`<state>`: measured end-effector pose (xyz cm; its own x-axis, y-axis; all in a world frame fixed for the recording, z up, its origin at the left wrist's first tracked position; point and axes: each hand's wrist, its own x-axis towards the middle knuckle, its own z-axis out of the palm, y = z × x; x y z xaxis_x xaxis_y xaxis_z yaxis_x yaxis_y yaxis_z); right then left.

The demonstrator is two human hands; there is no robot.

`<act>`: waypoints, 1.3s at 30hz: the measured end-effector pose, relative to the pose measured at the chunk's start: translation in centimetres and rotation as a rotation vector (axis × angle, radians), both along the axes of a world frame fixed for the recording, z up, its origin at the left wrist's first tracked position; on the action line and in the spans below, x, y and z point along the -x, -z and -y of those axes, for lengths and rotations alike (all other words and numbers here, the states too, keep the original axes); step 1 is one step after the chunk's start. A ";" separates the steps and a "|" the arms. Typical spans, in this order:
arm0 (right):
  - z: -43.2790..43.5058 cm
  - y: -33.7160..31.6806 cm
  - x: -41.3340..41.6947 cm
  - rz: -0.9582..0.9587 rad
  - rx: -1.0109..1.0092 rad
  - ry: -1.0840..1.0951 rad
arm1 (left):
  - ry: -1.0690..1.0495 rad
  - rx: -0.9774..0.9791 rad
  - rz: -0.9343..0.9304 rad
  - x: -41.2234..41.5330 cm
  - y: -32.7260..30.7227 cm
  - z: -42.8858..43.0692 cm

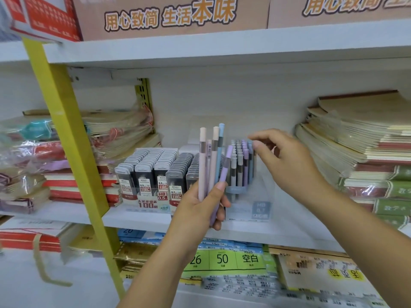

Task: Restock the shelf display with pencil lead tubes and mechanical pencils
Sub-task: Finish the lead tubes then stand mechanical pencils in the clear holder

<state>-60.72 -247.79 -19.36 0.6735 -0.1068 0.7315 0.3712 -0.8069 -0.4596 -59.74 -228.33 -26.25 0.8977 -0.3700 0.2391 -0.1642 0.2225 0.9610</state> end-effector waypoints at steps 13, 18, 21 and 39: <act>0.3 -3.3 2.9 0.166 -0.363 -0.203 | -0.020 -0.027 0.003 0.3 0.5 -0.8; 0.5 -1.0 1.3 -0.032 -0.033 -0.033 | -0.036 -0.031 -0.005 0.6 0.6 -0.9; 0.1 0.1 0.8 -0.052 -0.030 -0.066 | -0.033 -0.038 -0.001 0.6 0.7 -0.9; 0.4 0.9 -0.7 -0.096 0.061 -0.050 | -0.044 -0.048 -0.027 0.4 1.2 -1.2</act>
<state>-60.02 -248.21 -20.25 0.7438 -0.0290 0.6677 0.3681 -0.8161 -0.4455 -60.19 -227.18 -27.46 0.9191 -0.3408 0.1978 -0.1469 0.1694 0.9745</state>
